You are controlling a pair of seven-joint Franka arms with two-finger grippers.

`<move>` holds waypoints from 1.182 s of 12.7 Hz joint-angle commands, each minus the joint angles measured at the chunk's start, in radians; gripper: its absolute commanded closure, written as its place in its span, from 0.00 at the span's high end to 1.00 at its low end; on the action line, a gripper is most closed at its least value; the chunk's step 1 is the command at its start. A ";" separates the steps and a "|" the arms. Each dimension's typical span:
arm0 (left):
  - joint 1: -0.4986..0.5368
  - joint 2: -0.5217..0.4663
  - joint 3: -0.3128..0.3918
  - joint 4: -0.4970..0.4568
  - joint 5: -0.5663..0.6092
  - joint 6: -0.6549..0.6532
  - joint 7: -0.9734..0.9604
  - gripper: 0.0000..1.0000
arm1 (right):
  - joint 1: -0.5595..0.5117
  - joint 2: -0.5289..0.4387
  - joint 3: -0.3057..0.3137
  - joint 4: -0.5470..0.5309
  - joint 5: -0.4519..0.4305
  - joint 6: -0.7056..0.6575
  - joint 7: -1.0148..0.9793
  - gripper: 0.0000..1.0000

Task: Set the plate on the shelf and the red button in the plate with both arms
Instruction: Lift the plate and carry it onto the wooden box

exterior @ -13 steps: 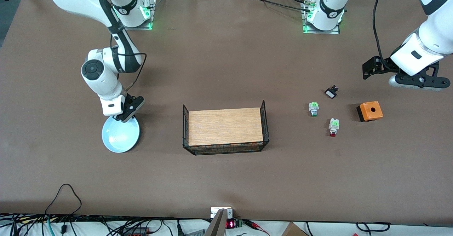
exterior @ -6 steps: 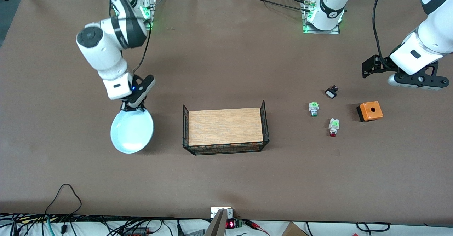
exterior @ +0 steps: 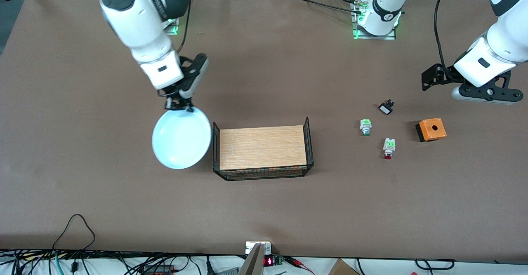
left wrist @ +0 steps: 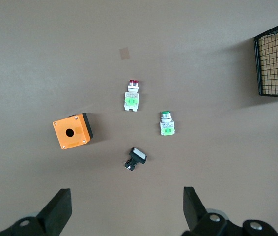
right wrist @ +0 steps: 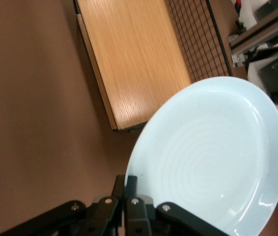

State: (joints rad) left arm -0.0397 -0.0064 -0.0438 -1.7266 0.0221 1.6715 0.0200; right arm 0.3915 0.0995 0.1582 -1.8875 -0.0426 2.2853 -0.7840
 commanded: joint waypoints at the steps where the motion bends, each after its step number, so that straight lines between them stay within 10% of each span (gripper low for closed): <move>1: -0.003 0.011 -0.001 0.036 -0.007 -0.024 -0.002 1.00 | 0.111 0.043 0.000 0.077 -0.005 -0.033 0.002 0.00; 15: -0.003 0.028 -0.004 0.050 -0.010 -0.032 -0.011 1.00 | 0.291 0.364 0.000 0.229 -0.335 0.008 0.207 0.11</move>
State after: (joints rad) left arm -0.0400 -0.0048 -0.0483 -1.7129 0.0221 1.6684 0.0200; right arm 0.6669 0.4573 0.1646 -1.6857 -0.3577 2.2997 -0.6014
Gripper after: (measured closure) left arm 0.000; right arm 0.969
